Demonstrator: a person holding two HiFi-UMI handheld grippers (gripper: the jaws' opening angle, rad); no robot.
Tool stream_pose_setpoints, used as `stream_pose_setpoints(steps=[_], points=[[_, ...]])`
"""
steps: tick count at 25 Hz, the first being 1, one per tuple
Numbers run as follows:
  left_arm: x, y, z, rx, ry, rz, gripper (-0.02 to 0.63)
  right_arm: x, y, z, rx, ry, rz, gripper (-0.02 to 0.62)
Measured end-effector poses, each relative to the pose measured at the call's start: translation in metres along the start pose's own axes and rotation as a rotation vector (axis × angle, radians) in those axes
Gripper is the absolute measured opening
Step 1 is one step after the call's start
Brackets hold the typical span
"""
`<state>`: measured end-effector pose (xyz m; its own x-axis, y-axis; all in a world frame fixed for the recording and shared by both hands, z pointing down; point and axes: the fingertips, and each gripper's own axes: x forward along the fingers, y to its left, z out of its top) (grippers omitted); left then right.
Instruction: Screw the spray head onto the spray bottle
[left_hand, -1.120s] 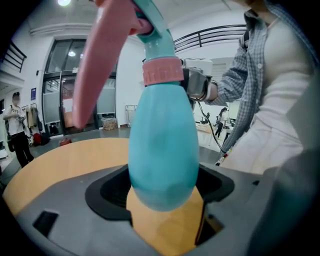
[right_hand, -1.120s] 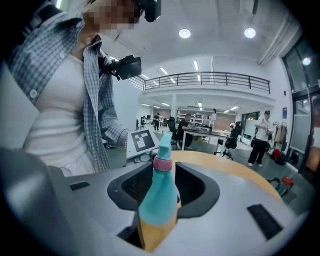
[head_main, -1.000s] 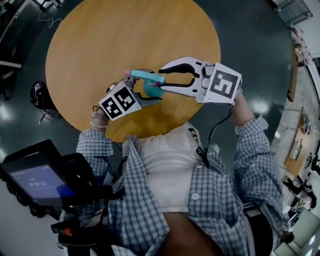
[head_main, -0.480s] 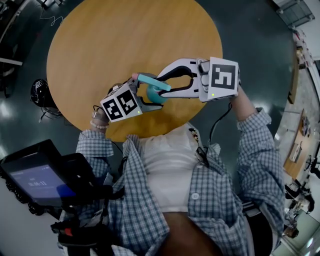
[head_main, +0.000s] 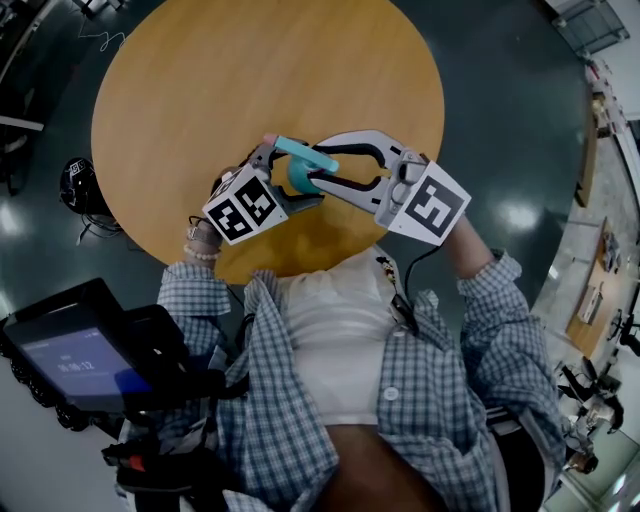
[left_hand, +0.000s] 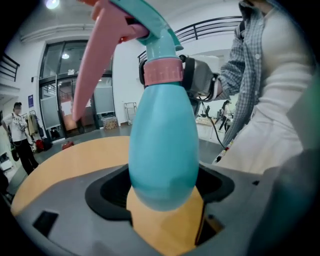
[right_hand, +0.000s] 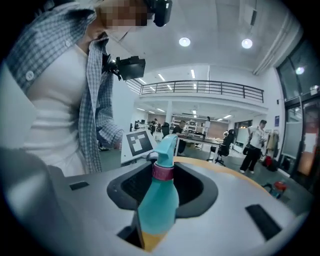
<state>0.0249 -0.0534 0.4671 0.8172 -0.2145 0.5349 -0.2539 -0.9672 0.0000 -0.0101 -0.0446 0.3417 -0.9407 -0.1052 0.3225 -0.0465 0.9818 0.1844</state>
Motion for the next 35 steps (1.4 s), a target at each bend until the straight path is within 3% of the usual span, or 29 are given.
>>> stream_pose_setpoints(steps=[7, 14, 16, 18, 21, 24, 29, 35], points=[[0.0, 0.012, -0.005, -0.082, 0.003, 0.096, 0.408, -0.003, -0.014, -0.003, 0.084, -0.072, -0.306, 0.123], [-0.002, 0.028, 0.004, -0.199, -0.04, 0.221, 0.408, -0.001, -0.023, -0.003, 0.124, -0.104, -0.533, 0.11], [-0.002, 0.031, 0.002, -0.202, -0.032, 0.246, 0.408, 0.0, -0.024, -0.004, 0.156, -0.113, -0.56, 0.109], [0.0, 0.03, -0.003, -0.186, -0.014, 0.239, 0.408, 0.002, -0.022, -0.006, 0.197, -0.114, -0.514, 0.109], [0.0, 0.021, -0.009, -0.14, 0.0, 0.171, 0.408, 0.003, -0.016, -0.007, 0.192, -0.084, -0.353, 0.115], [-0.004, 0.012, -0.001, -0.078, -0.002, 0.086, 0.408, -0.003, -0.016, -0.003, 0.176, -0.051, -0.187, 0.184], [-0.004, -0.004, 0.0, -0.012, 0.026, -0.047, 0.408, -0.005, -0.009, 0.013, 0.115, 0.001, 0.071, 0.184], [0.001, -0.032, 0.0, 0.064, 0.066, -0.199, 0.408, 0.0, 0.021, 0.011, 0.119, 0.102, 0.389, 0.183]])
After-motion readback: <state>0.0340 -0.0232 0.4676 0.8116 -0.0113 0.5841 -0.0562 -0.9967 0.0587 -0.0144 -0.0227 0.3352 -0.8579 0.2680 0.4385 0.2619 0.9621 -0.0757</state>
